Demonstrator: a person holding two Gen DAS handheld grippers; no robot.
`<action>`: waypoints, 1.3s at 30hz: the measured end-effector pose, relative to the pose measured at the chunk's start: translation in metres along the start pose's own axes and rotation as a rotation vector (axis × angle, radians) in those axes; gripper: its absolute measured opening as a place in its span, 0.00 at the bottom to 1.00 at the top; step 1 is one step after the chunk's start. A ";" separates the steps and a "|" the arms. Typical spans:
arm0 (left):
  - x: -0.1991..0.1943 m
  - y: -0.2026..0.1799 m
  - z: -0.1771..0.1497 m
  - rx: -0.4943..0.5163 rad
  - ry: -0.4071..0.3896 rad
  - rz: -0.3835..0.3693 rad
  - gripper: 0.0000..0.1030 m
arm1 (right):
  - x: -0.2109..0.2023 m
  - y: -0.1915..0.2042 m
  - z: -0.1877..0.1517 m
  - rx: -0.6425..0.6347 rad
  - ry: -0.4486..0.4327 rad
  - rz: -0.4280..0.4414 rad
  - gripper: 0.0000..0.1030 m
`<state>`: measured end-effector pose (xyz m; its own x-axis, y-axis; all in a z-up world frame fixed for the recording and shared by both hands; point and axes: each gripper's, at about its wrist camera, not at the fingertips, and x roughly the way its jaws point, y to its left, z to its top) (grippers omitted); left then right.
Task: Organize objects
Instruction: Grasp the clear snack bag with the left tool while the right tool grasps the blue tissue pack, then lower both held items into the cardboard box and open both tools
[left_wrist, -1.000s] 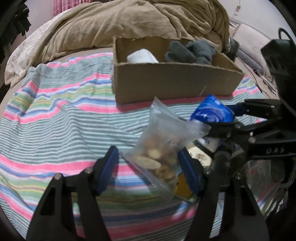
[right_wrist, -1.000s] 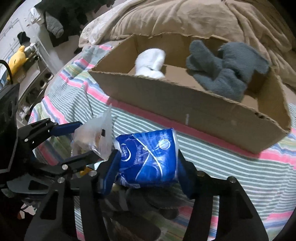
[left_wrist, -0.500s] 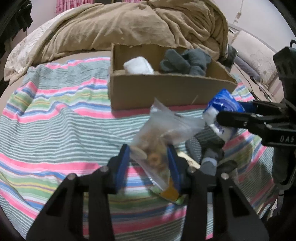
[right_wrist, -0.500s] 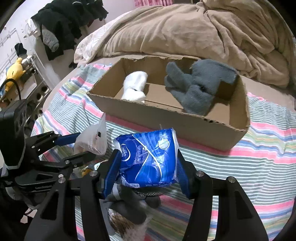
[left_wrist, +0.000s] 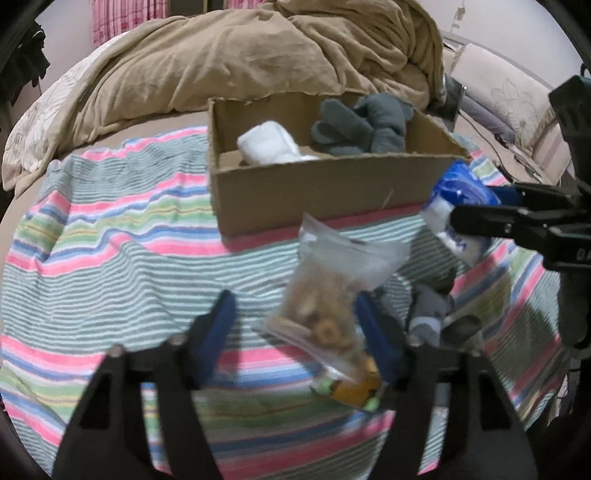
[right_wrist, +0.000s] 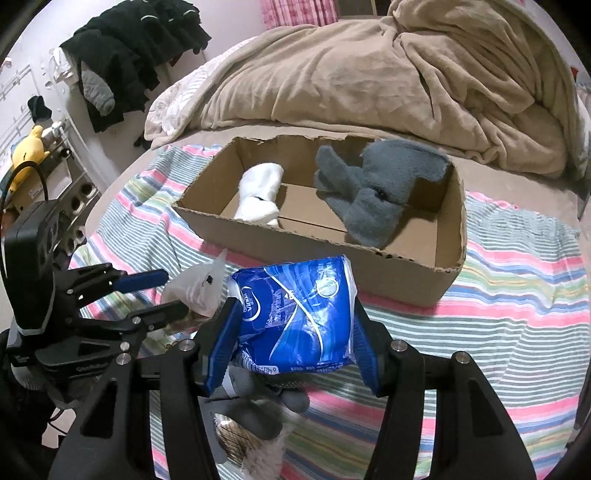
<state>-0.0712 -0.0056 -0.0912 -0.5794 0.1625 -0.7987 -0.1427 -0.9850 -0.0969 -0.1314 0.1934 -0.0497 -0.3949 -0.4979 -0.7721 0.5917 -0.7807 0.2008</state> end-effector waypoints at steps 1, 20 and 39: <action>0.003 0.001 0.001 0.000 0.005 -0.014 0.71 | 0.000 0.000 0.000 0.001 0.001 0.000 0.58; -0.006 -0.006 0.021 -0.061 -0.027 -0.112 0.42 | -0.021 -0.011 0.008 0.035 -0.065 -0.020 0.58; -0.032 0.017 0.089 -0.111 -0.136 -0.081 0.42 | -0.027 -0.035 0.045 0.063 -0.152 -0.091 0.58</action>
<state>-0.1262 -0.0223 -0.0140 -0.6736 0.2407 -0.6988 -0.1081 -0.9674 -0.2290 -0.1732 0.2168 -0.0086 -0.5492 -0.4715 -0.6899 0.5050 -0.8451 0.1756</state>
